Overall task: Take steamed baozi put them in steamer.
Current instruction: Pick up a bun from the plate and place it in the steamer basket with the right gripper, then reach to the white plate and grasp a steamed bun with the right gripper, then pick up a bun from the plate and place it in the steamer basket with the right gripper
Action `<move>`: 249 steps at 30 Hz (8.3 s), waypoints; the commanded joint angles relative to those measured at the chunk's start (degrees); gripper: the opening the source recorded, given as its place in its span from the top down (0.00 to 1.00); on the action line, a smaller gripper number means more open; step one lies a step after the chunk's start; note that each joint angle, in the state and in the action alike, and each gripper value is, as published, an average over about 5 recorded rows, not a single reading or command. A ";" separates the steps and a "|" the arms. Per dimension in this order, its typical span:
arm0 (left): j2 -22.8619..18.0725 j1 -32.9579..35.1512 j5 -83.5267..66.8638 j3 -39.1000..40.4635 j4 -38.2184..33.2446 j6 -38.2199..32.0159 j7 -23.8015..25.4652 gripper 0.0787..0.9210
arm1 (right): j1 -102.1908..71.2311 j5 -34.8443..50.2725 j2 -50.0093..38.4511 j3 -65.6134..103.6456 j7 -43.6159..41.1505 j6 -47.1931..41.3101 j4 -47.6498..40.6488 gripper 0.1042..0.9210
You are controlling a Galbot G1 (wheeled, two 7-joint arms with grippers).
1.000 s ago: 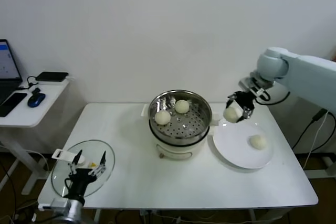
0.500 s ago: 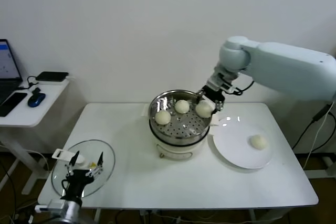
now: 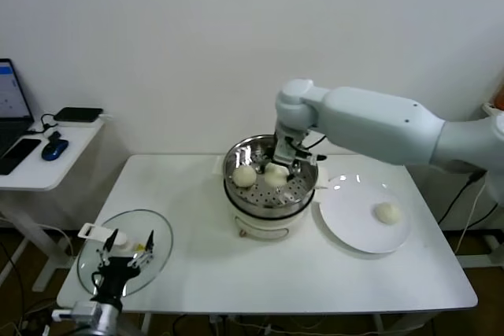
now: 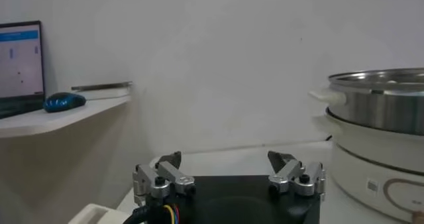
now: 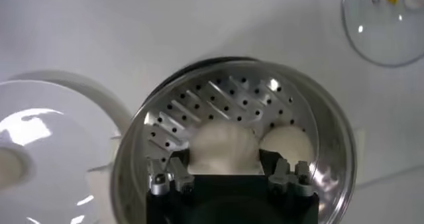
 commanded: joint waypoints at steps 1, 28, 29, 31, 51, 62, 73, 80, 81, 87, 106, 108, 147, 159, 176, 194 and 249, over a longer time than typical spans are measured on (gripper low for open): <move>0.00 0.03 0.07 -0.07 0.31 -0.05 -0.03 0.12 | -5.39 -8.35 3.55 3.15 0.13 4.97 0.20 0.28; -0.01 -0.05 0.08 0.27 1.61 -0.30 -0.03 0.12 | -8.54 -10.03 1.30 3.59 0.55 6.31 1.27 0.28; -0.06 -0.10 0.09 0.31 1.61 -0.27 -0.03 0.12 | -8.59 -10.10 1.33 3.59 0.60 6.40 1.22 0.28; -0.12 -0.16 0.13 0.38 1.58 -0.22 -0.02 0.12 | -8.68 -10.27 1.41 3.69 0.69 6.61 1.04 0.28; -0.22 -0.22 0.22 0.53 1.60 -0.09 -0.01 0.12 | -6.75 -10.75 0.64 5.44 0.58 10.83 1.02 0.12; -0.10 -0.26 0.12 0.38 1.29 0.00 -0.01 0.12 | 4.23 -1.54 -6.27 2.36 -0.54 8.78 3.29 0.12; 0.72 -0.22 -0.35 1.37 -0.16 0.12 0.31 0.12 | 16.89 30.86 -24.14 -16.38 3.52 -28.24 3.05 0.12; 1.78 -0.90 -0.90 1.85 -0.65 0.20 0.81 0.12 | 11.91 33.00 -34.14 -14.68 3.65 -32.55 -2.84 0.12; 2.01 -0.92 -1.06 1.90 -0.59 0.11 0.90 0.12 | 10.32 32.15 -35.25 -13.55 3.60 -32.47 -3.74 0.12; 2.88 -0.78 -1.86 2.24 -0.34 -0.81 1.64 0.12 | -4.73 20.74 -39.91 -0.71 3.13 -29.06 -8.84 0.12; 2.37 -0.80 -0.72 2.63 0.07 -0.53 2.03 0.12 | -32.25 -2.13 -28.30 29.28 3.10 -17.56 -30.12 0.12; 2.36 -0.75 -0.71 2.56 0.07 -0.50 2.02 0.12 | -32.25 -2.17 -26.59 29.81 3.20 -17.56 -31.72 0.12; 2.04 -0.47 -0.54 2.19 1.15 -0.66 1.81 0.12 | -32.21 -1.09 -16.14 31.40 3.10 -18.19 -40.47 0.12; 1.69 -0.43 -0.34 2.27 1.37 -0.70 1.77 0.12 | -32.14 -1.23 -16.24 31.68 2.93 -18.21 -40.50 0.29; 1.39 -0.47 -0.37 2.22 1.07 -0.76 1.62 0.12 | -13.04 23.05 -20.31 10.32 2.64 -28.18 -31.56 0.30; 1.57 -1.69 1.52 5.71 -0.71 -0.42 1.57 0.12 | 16.06 53.19 -13.08 -20.70 3.48 -36.42 -15.33 0.29; 0.67 -2.60 4.02 6.36 -0.17 -0.83 1.34 0.12 | -1.45 49.39 2.90 -16.84 6.57 -37.34 -26.65 0.28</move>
